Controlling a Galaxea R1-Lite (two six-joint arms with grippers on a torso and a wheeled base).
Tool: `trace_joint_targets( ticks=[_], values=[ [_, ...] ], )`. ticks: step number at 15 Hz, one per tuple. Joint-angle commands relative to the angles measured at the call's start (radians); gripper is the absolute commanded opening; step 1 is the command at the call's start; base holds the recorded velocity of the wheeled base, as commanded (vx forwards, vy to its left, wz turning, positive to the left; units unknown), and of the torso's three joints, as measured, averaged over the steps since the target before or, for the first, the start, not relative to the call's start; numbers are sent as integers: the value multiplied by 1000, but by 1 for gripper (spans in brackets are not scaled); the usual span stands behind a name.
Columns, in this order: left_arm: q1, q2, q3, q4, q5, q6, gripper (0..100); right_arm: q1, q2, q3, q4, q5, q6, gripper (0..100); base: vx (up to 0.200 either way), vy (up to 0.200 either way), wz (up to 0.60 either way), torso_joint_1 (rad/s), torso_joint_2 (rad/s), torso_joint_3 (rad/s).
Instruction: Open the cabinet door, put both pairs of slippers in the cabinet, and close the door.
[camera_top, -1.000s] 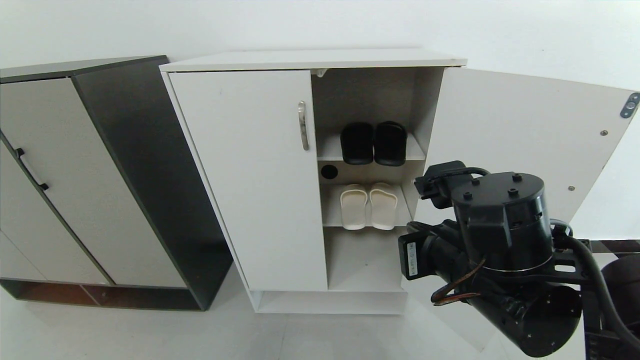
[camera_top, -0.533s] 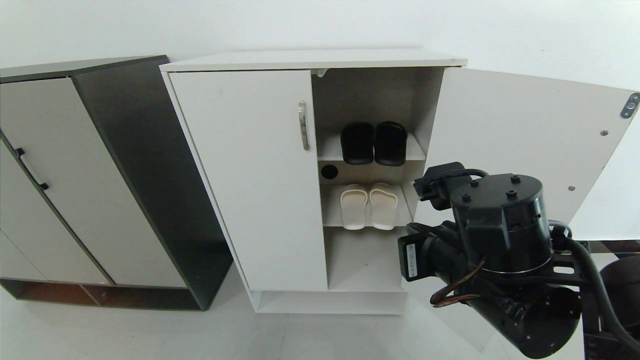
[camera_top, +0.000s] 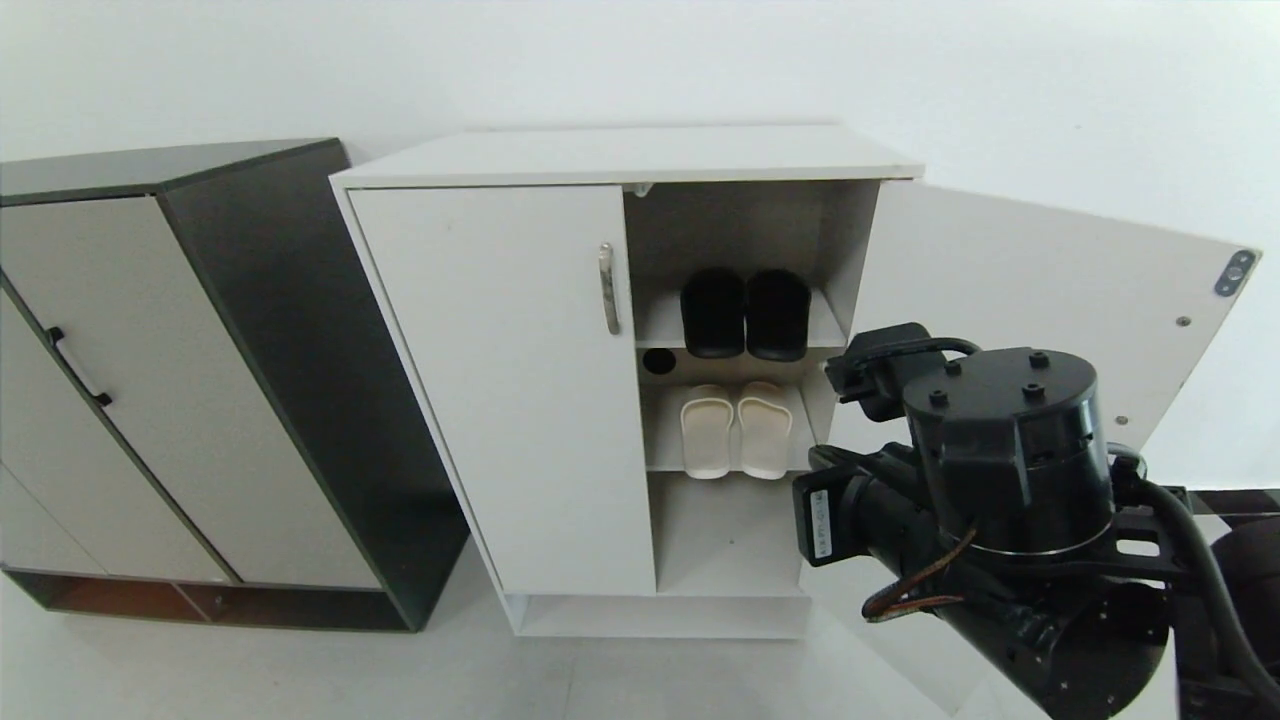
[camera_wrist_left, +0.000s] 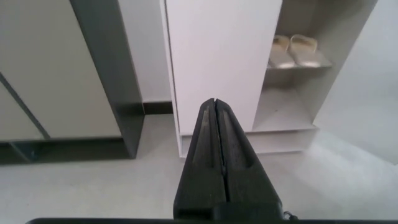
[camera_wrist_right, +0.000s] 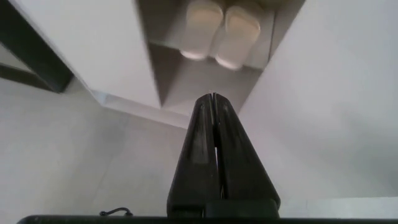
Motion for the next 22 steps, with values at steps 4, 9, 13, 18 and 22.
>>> trace_joint_targets(
  ticks=[4,9,13,18,22],
  values=[
    [0,0,0,1,0,-1,0,-2,-2,1,1,0,-1,0,0,0,0,100,-488,-358],
    [0,0,0,1,0,-1,0,-2,1,1,1,0,-9,0,0,0,0,149,-470,-328],
    [0,0,0,1,0,-1,0,-2,-1,1,1,-2,-9,0,0,0,0,177,-482,-314],
    [0,0,0,1,0,0,0,-2,1,2,1,-2,-9,0,0,0,0,200,-505,-307],
    [0,0,0,1,0,0,0,-2,4,14,1,0,-16,0,0,0,0,238,-544,-312]
  ],
)
